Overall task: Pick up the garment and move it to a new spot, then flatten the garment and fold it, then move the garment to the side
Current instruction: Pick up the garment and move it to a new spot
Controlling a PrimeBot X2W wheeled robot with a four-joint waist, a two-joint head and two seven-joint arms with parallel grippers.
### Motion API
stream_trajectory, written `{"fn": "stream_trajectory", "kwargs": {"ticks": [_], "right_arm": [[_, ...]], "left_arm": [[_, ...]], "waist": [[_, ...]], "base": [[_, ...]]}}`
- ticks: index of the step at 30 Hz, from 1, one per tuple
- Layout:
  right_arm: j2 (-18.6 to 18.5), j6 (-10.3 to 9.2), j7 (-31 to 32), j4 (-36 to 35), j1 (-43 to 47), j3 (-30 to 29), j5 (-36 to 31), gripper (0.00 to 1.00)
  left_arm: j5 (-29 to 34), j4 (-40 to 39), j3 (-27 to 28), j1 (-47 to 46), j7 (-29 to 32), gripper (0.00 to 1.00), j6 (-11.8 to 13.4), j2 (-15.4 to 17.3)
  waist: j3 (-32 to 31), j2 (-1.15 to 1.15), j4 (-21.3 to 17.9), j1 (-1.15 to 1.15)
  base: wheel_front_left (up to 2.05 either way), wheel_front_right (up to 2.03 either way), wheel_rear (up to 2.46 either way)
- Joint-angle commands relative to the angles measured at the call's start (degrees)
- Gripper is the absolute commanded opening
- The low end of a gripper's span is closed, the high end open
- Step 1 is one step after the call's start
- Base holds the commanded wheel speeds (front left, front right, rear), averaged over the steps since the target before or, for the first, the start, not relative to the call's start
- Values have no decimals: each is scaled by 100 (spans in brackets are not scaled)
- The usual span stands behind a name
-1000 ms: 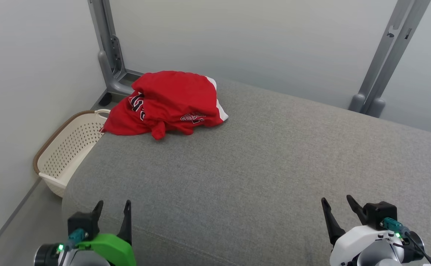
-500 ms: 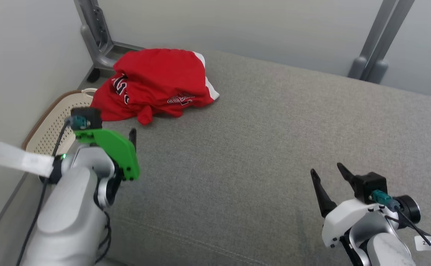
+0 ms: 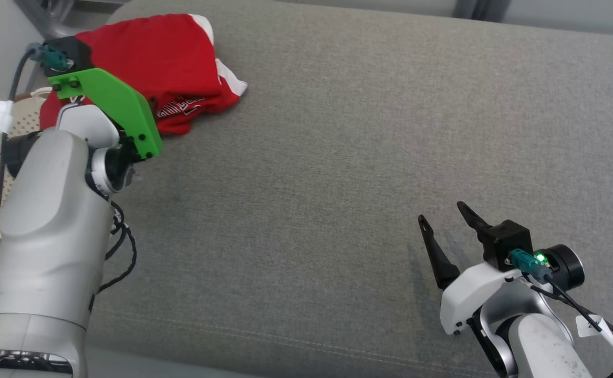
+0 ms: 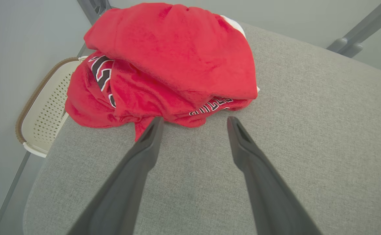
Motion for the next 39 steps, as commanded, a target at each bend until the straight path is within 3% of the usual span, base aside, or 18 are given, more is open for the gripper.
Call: {"fn": "stream_trajectory", "kwargs": {"ticks": [1,12,20,21,22,23,24,33,39], "right_arm": [[-17,-2,21,-69,-58,45,-27,100],[-17,-2,121,-287,-140,232,-122,100],[-16,-2,165,-388,-10,188,-153,100],[-16,-2,173,-390,-6,182,-157,100],[-16,-2,179,-389,-2,169,-151,100],[-16,-2,179,-389,-2,169,-151,100],[-16,-2,176,-377,9,161,-150,100],[-17,-2,73,-68,139,305,21,100],[-17,-2,-82,158,242,279,239,100]], "left_arm": [[-73,76,60,-117,65,100,39,85],[-18,385,211,-476,185,100,355,556],[54,510,168,-491,-2,100,437,661],[76,514,150,-505,-70,57,441,660],[121,507,126,-517,-151,22,425,676],[121,507,126,-517,-151,22,425,676],[140,512,114,-516,-224,0,416,686],[189,533,-152,-510,-420,0,81,460],[405,293,-537,-636,-595,0,-248,285]], "waist": [[510,0,-504,-1],[945,0,-828,-1],[1052,0,-937,-1],[1056,0,-934,-1],[1056,0,-924,-1],[1056,0,-924,-1],[1042,0,-908,-1],[500,0,-773,-1],[-69,0,-908,-1]], "base": [[0,0,0],[0,0,0],[0,0,0],[0,0,0],[0,0,0],[0,0,0],[0,0,0],[0,0,0],[0,0,0]]}}
